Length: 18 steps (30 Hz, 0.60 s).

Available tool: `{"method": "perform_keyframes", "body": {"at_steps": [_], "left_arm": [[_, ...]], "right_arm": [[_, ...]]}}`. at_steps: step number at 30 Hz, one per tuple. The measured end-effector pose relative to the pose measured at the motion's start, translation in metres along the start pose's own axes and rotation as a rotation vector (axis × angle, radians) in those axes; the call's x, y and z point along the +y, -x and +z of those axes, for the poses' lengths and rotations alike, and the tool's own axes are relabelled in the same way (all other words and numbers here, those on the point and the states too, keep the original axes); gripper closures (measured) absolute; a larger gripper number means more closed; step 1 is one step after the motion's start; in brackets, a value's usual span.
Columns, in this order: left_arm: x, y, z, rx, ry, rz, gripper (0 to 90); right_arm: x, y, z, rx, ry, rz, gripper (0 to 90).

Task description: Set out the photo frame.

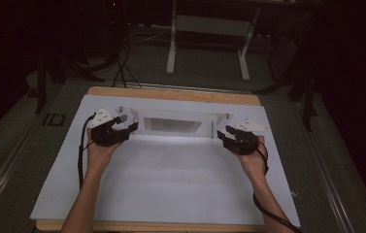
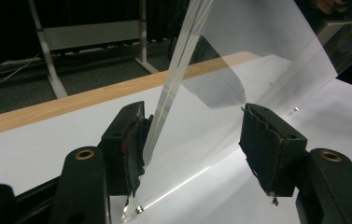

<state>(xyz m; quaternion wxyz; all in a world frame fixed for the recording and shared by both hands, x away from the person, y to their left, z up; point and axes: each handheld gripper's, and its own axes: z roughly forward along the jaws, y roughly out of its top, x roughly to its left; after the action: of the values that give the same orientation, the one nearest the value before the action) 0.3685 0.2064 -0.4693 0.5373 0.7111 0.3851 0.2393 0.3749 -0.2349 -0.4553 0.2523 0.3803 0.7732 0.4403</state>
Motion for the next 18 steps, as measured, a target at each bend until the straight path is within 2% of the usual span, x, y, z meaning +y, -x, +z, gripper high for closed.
{"method": "perform_keyframes", "body": {"at_steps": [5,9,14,18], "left_arm": [[0.0,-0.001,0.0,-0.01,-0.001,-0.004,41.0],[-0.001,-0.002,0.0,-0.023,-0.003,-0.009,40.8],[0.001,-0.003,0.002,-0.016,-0.005,-0.009,41.1],[0.002,-0.003,0.004,0.007,-0.006,0.005,40.8]], "right_arm": [[0.003,-0.001,0.009,0.031,0.016,-0.049,52.7],[0.005,-0.002,0.014,0.047,0.042,-0.065,51.5],[0.005,0.001,0.019,0.081,0.062,-0.057,50.3],[0.003,0.005,0.022,0.099,0.078,-0.019,50.0]]}}
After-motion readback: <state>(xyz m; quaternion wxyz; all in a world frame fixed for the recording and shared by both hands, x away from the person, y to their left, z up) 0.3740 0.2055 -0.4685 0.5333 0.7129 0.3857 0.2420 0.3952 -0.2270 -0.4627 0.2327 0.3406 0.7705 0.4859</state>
